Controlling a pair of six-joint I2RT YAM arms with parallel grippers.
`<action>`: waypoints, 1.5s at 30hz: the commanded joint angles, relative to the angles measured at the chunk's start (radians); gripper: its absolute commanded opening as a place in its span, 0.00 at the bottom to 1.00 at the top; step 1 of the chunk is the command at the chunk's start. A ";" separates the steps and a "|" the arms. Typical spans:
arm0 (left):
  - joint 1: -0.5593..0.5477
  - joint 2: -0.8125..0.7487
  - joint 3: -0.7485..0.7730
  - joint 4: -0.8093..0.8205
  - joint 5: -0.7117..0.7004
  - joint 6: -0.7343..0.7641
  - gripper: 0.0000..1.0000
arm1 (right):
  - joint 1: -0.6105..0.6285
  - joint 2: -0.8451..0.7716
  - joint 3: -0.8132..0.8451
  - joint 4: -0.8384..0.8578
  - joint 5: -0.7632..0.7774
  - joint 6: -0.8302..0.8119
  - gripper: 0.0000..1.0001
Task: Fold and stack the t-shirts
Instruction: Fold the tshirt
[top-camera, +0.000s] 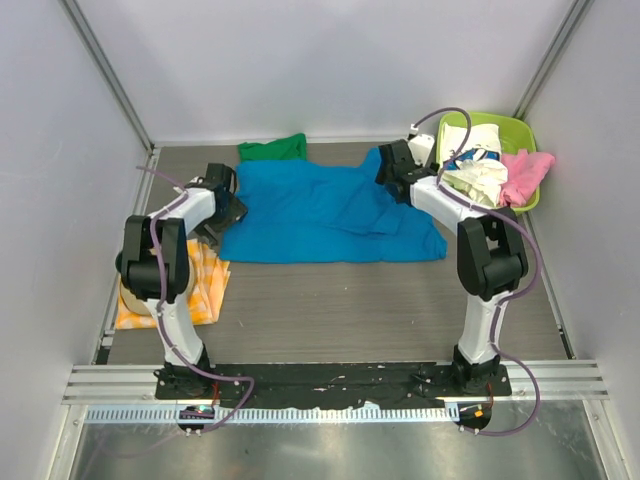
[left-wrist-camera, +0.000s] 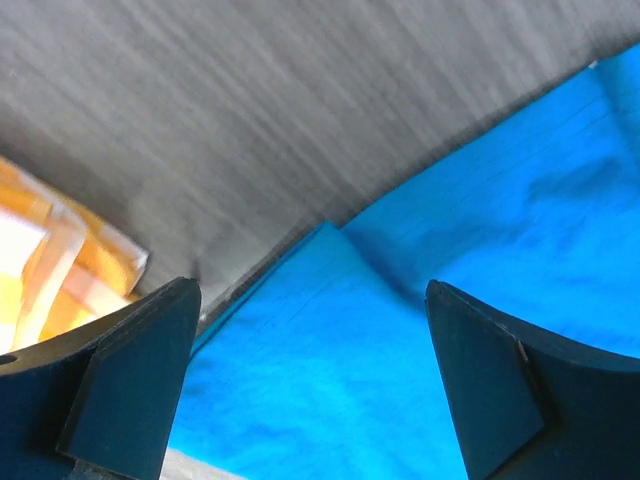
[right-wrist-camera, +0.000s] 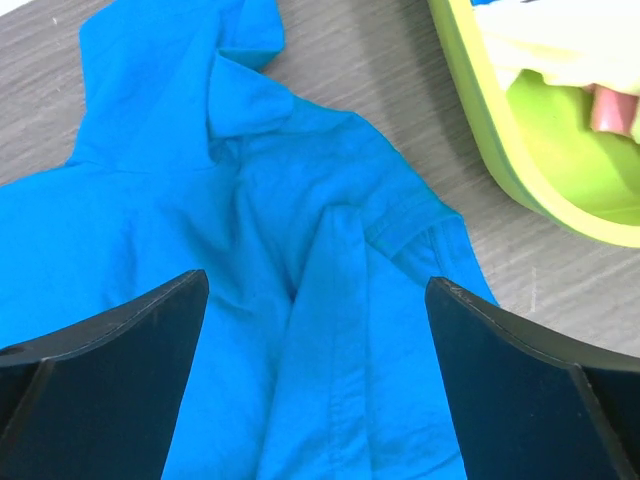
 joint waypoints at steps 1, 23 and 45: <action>-0.031 -0.204 -0.131 0.078 -0.006 -0.042 1.00 | 0.001 -0.191 -0.087 0.054 0.034 0.008 0.97; -0.312 -0.281 -0.266 0.249 0.028 0.061 1.00 | 0.067 -0.458 -0.482 -0.093 -0.185 0.031 0.89; -0.339 -0.131 -0.303 0.198 -0.025 0.147 0.97 | 0.069 -0.348 -0.655 -0.011 -0.213 0.116 0.88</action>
